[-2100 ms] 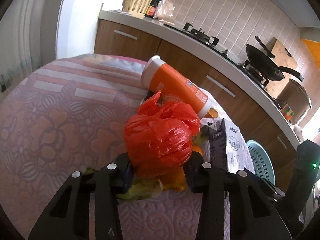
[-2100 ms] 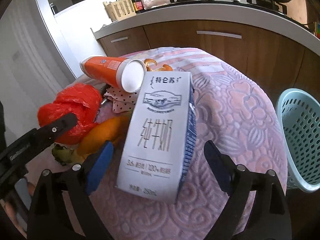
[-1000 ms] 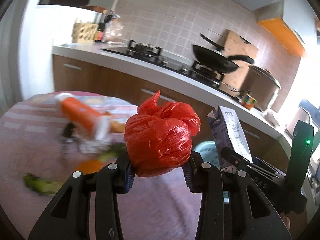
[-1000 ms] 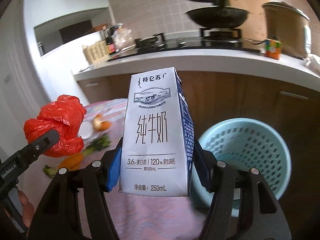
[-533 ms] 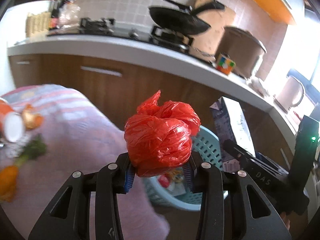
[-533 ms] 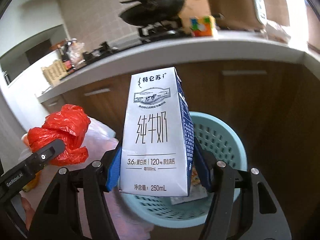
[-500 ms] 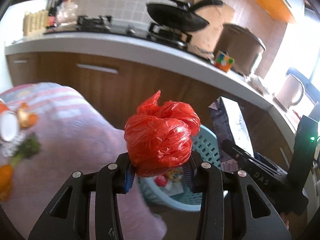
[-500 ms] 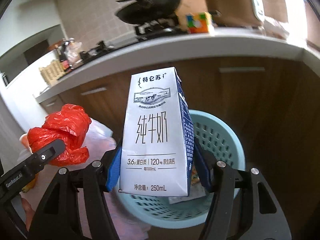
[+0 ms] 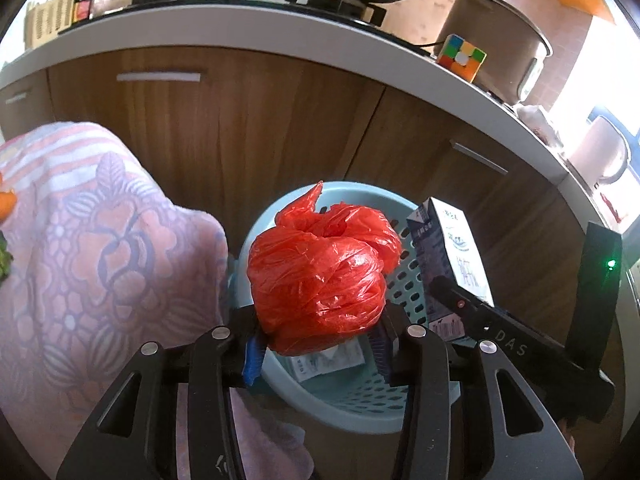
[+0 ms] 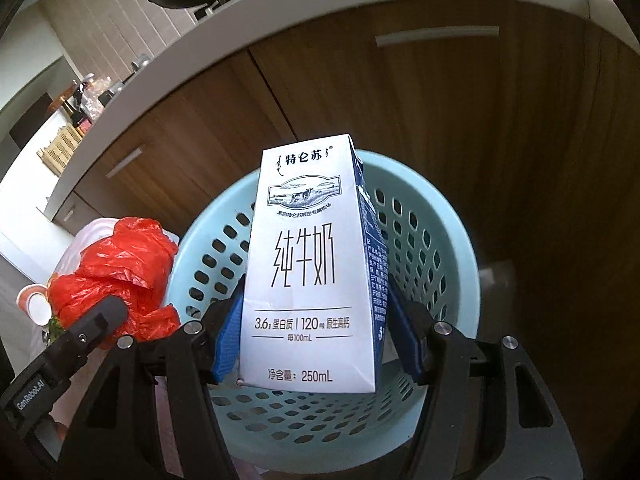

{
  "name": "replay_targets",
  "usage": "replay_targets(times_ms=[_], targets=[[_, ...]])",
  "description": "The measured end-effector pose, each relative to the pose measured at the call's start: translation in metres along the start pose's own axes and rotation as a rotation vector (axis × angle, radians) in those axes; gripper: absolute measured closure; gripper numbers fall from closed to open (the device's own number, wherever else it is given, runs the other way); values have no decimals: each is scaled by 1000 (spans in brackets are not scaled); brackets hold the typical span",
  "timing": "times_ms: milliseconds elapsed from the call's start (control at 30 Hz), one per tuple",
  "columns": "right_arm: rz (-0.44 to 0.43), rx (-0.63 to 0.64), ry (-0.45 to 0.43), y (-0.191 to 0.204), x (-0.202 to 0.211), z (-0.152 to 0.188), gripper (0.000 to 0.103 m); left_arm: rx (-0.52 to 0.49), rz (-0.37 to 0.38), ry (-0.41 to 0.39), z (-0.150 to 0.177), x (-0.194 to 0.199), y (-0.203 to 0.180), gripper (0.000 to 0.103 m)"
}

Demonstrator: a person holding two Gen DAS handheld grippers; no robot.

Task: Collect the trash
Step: 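Carry the carton and red bag over the blue basket and open both tools, then move both tools back toward the table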

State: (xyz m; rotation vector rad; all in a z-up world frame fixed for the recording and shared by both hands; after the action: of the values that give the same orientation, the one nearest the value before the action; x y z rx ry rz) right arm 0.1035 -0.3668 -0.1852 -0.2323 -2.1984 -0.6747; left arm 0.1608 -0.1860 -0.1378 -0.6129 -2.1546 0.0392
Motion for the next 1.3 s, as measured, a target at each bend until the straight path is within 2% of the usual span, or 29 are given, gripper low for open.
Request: replay_targets(times_ms=[133, 200, 400, 600, 733, 1000, 1167, 1300], targets=[[0, 5, 27, 0, -9, 2, 42, 3, -14, 4, 1, -2, 0, 53], [3, 10, 44, 1, -13, 3, 42, 12, -17, -3, 0, -2, -1, 36], [8, 27, 41, 6, -12, 1, 41, 34, -1, -42, -3, 20, 9, 34], [-42, 71, 2, 30, 6, -1, 41, 61, -25, -108, -4, 52, 28, 34], [-94, 156, -44, 68, 27, -2, 41, 102, -54, -163, -3, 81, 49, 34], [-232, 360, -78, 168, 51, 23, 43, 218, -218, -280, 21, 161, 122, 34], [-319, 461, -38, 230, 55, 57, 57, 292, -306, -325, 38, 207, 177, 34], [-369, 519, -6, 264, 54, 83, 69, 362, -361, -345, 56, 236, 223, 34]])
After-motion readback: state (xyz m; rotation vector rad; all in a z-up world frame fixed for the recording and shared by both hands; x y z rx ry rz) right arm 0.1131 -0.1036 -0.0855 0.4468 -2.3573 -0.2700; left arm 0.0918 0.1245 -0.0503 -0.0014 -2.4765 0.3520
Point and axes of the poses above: each gripper's, at about its wrist camera, not at the fingertips, and x roughly against the way its jaws point, y to its left, z to its underside, the point moved 6 cm from there along -x, roughly the way its jaws point, and after that the axes turned 2 degrees about -z, right-handed, at the moved point
